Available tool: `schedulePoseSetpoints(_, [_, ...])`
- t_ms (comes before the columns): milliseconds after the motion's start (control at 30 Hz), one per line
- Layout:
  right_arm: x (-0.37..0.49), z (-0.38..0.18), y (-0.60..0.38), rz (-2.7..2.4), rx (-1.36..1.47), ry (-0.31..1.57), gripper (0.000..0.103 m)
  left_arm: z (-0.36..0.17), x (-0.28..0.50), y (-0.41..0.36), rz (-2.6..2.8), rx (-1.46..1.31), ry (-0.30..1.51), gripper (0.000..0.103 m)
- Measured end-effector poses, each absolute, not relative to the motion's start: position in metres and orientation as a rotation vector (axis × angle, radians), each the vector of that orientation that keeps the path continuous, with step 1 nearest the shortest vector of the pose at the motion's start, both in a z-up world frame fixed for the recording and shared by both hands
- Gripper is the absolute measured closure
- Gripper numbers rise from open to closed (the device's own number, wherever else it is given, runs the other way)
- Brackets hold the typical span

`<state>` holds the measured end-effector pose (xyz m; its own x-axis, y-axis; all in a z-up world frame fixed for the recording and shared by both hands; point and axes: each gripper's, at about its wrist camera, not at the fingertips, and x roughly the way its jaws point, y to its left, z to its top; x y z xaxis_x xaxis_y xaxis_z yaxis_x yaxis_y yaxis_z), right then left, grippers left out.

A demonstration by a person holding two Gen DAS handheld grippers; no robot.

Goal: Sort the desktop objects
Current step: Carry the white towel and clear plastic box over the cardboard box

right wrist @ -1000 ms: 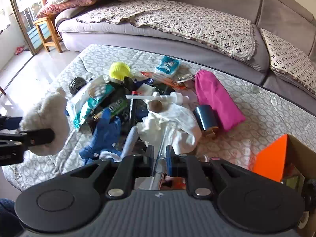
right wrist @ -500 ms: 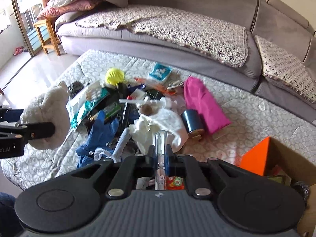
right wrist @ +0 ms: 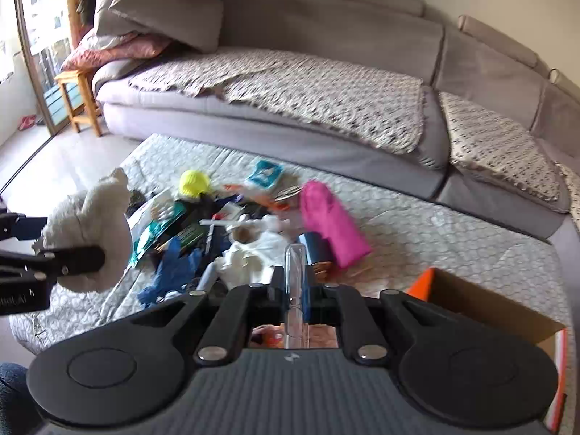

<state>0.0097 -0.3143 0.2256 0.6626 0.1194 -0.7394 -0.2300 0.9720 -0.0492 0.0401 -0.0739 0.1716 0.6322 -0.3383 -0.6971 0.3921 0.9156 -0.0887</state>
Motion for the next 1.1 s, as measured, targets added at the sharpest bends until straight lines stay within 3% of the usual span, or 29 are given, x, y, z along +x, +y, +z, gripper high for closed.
schedulePoseSetpoints(367, [-0.008,0.248,-0.43,-0.001,-0.088,0.77,0.095,0.182,0.028,-0.177,-0.609,0.15,0.748,0.045])
schedulePoseSetpoints(833, [-0.01,0.194,-0.564,-0.197,0.037,0.837,0.095,0.136,0.016,-0.32,-0.814,0.251,0.83,0.044])
schedulePoseSetpoints(967, [-0.007,0.183,-0.58,-0.213,0.068,0.841,0.094,0.127,0.018,-0.337,-0.831,0.263,0.859,0.039])
schedulePoseSetpoints(1033, [-0.007,0.18,-0.586,-0.217,0.097,0.818,0.086,0.123,0.017,-0.342,-0.812,0.257,0.865,0.032])
schedulePoseSetpoints(1067, [-0.009,0.181,-0.59,-0.214,0.11,0.809,0.066,0.123,0.018,-0.343,-0.803,0.256,0.86,0.019])
schedulePoseSetpoints(1100, [-0.009,0.18,-0.591,-0.21,0.123,0.796,0.048,0.124,0.018,-0.342,-0.802,0.25,0.852,0.014])
